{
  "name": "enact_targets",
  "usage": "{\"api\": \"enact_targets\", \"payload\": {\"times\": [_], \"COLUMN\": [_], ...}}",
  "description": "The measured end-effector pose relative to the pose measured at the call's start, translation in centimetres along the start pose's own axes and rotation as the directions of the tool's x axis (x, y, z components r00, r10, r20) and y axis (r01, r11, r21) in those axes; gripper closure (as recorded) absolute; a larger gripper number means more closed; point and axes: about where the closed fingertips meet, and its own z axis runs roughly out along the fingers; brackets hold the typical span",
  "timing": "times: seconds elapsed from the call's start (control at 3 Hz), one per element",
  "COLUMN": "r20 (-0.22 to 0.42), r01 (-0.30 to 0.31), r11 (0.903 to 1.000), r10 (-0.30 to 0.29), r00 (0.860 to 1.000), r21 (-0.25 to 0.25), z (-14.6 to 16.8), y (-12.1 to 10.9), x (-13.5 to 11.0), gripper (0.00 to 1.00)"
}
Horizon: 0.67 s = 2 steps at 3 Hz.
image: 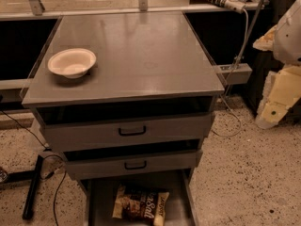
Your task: Pick brown chip bag from bottom drawer and place on counter
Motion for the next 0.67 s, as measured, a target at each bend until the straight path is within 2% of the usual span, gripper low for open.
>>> {"api": "enact_targets", "payload": {"times": [0.67], "r20": [0.011], "r01": [0.015], "r11": [0.9998], "r10": [-0.015], "r00": [1.000], "r21": [-0.011], "z": [0.64], "y": [0.83], "x": [-0.11], "gripper": [0.00]}}
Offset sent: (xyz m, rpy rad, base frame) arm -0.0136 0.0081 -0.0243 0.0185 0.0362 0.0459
